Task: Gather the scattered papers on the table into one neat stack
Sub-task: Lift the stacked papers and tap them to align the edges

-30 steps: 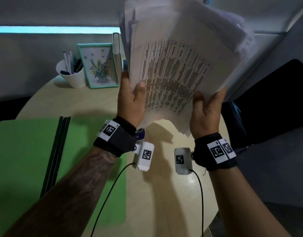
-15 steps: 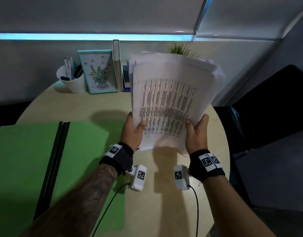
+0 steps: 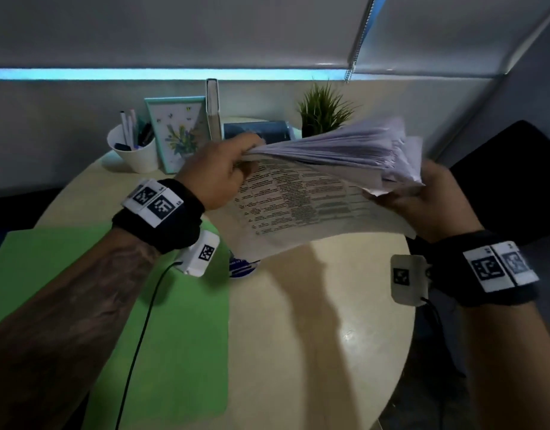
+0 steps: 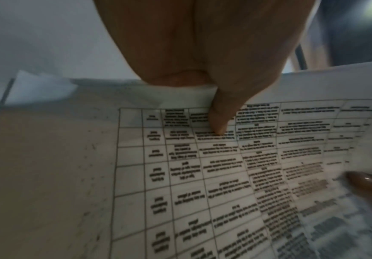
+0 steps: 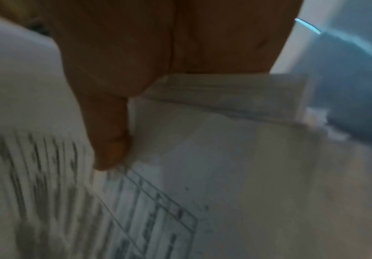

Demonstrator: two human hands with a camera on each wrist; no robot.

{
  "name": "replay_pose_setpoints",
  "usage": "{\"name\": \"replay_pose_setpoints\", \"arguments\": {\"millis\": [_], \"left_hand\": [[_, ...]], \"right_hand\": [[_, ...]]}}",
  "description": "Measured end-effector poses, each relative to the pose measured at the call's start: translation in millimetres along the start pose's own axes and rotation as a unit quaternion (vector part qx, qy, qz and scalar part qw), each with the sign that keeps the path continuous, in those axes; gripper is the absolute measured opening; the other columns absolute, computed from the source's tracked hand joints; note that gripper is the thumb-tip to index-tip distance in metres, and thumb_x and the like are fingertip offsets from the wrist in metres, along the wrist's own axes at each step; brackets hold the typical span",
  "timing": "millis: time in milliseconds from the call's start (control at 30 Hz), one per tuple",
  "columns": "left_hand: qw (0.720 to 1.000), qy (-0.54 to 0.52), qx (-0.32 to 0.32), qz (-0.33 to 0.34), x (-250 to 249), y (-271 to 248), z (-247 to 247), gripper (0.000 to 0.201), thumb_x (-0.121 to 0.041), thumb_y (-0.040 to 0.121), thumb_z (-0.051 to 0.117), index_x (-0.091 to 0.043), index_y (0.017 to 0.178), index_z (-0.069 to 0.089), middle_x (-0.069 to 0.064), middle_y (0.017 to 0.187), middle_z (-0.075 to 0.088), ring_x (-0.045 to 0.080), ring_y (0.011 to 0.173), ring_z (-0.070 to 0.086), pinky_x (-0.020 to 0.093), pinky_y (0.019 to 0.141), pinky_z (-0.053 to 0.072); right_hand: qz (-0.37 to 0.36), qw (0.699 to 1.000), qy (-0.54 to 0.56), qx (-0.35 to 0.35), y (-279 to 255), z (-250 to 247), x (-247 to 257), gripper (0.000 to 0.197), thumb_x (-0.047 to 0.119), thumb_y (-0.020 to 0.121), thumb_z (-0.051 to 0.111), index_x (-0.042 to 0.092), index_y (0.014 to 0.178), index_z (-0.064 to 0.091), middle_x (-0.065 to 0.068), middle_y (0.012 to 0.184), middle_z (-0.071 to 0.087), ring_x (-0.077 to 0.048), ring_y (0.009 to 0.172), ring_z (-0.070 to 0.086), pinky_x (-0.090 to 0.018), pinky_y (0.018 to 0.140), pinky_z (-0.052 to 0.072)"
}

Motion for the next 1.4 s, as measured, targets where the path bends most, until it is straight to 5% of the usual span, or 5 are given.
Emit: {"name": "replay_pose_setpoints", "arguments": {"millis": [233, 500, 633, 833, 1400], "left_hand": [[0.945, -0.144, -0.242, -0.168, 89, -39, -33, 0.074, -0.032, 0.074, 0.079, -0.026, 0.137, 0.039, -0.009, 0.141, 0.041, 0.011, 0.131, 0.041, 0.033, 0.11, 0.037], [0.762, -0.515, -0.021, -0.391, 110, -89, 89, 0.028, -0.01, 0.092, 0.053, -0.004, 0.117, 0.062, 0.01, 0.112, 0.071, 0.029, 0.108, 0.064, 0.041, 0.094, 0.049], [0.771, -0.494, -0.085, -0.393, 118, -89, 78, 0.037, -0.009, 0.073, 0.06, 0.005, 0.107, 0.065, 0.024, 0.111, 0.067, 0.039, 0.107, 0.063, 0.052, 0.103, 0.045], [0.835, -0.436, -0.122, -0.312, 100, -62, 51, 0.019, -0.006, 0.08, 0.068, -0.01, 0.098, 0.069, 0.009, 0.099, 0.072, 0.022, 0.092, 0.067, 0.03, 0.089, 0.054], [0.832, -0.375, -0.197, -0.358, 117, -87, 81, 0.02, 0.009, 0.08, 0.057, -0.009, 0.084, 0.062, 0.001, 0.079, 0.063, 0.005, 0.065, 0.059, 0.017, 0.057, 0.047]], "right_hand": [[0.106, 0.983, 0.139, -0.058, -29, 2, -34, 0.021, 0.017, 0.078, 0.077, 0.01, 0.097, 0.074, 0.015, 0.071, 0.073, 0.0, 0.067, 0.066, -0.013, 0.063, 0.052], [0.193, 0.96, 0.197, -0.053, -60, 21, -60, 0.012, 0.011, 0.083, 0.071, 0.018, 0.093, 0.07, 0.01, 0.076, 0.075, -0.005, 0.072, 0.071, -0.017, 0.059, 0.055], [0.226, 0.957, 0.175, -0.055, -60, 37, -76, 0.016, 0.011, 0.082, 0.07, 0.023, 0.091, 0.064, -0.006, 0.087, 0.072, -0.039, 0.082, 0.067, -0.067, 0.07, 0.051], [0.153, 0.964, 0.151, -0.155, -59, 13, -82, 0.027, 0.006, 0.081, 0.074, 0.012, 0.105, 0.064, 0.007, 0.09, 0.069, 0.005, 0.073, 0.066, -0.013, 0.061, 0.051], [0.188, 0.915, 0.235, -0.268, -89, 22, -131, 0.036, -0.012, 0.08, 0.05, 0.01, 0.105, 0.063, 0.001, 0.092, 0.063, 0.001, 0.075, 0.057, -0.017, 0.07, 0.048]]}}
Point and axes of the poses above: each hand's wrist, its own y-axis towards the middle knuckle, its own z-axis out of the palm, x = y × z, the point moved 10 cm from there along y, towards the middle knuckle
